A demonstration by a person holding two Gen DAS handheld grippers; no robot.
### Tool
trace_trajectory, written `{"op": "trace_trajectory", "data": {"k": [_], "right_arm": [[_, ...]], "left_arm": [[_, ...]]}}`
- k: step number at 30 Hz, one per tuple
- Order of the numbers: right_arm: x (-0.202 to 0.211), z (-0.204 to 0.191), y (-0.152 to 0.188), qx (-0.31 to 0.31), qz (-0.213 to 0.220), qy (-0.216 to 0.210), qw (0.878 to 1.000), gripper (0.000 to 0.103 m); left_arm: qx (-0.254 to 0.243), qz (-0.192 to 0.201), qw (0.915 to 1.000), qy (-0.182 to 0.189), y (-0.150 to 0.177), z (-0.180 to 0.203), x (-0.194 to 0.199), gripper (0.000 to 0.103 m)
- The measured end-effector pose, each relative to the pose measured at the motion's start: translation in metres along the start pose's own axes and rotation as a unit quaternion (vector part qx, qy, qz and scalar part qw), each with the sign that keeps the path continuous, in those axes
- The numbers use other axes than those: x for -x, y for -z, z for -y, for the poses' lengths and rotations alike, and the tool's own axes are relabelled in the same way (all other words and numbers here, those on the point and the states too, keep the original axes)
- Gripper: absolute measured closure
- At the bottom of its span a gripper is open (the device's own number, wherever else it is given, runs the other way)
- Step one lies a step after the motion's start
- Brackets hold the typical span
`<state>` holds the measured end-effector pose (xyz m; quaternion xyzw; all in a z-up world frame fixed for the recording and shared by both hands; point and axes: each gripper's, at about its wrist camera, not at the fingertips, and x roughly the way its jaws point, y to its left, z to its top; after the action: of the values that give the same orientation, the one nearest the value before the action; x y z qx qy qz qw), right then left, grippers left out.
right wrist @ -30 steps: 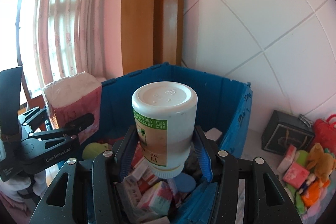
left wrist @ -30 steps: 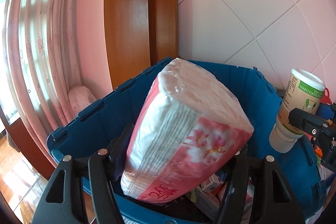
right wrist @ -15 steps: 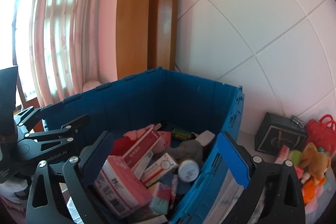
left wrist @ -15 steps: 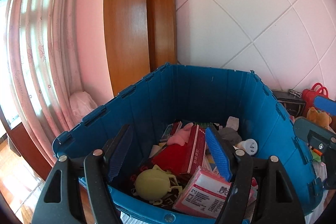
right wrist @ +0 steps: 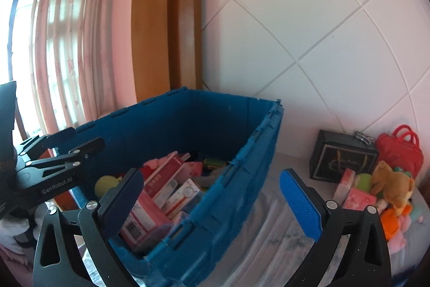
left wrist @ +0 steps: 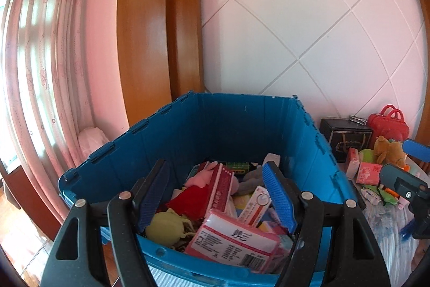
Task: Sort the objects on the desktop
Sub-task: 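Move both tools back toward the remaining pile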
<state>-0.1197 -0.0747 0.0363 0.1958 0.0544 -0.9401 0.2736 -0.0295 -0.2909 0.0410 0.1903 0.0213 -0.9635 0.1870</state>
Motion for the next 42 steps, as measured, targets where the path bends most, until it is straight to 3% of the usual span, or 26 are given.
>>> {"op": "trace_trajectory", "data": {"k": [10, 19, 29, 36, 40, 42], "right_arm": [[0.048, 0.132, 0.039, -0.079, -0.004, 0.085, 0.993, 0.0], [0.058, 0.243, 0.076, -0.119, -0.045, 0.136, 0.982, 0.0], [0.017, 0.315, 0.119, -0.151, -0.112, 0.151, 0.971, 0.0], [-0.051, 0.347, 0.138, -0.157, -0.162, 0.149, 0.963, 0.0], [-0.106, 0.362, 0.159, -0.156, -0.198, 0.14, 0.957, 0.0], [-0.13, 0.367, 0.169, -0.157, -0.215, 0.137, 0.954, 0.006]], "left_arm": [[-0.037, 0.029, 0.9932, 0.106, -0.009, 0.121, 0.034, 0.031], [-0.05, -0.009, 0.9848, 0.166, 0.004, 0.231, 0.011, 0.031], [-0.063, -0.082, 0.9783, 0.18, 0.037, 0.298, -0.071, 0.031], [-0.081, -0.146, 0.9725, 0.162, 0.067, 0.324, -0.16, 0.031], [-0.077, -0.201, 0.9651, 0.15, 0.098, 0.338, -0.224, 0.031], [-0.078, -0.226, 0.9599, 0.146, 0.116, 0.351, -0.259, 0.031]]}}
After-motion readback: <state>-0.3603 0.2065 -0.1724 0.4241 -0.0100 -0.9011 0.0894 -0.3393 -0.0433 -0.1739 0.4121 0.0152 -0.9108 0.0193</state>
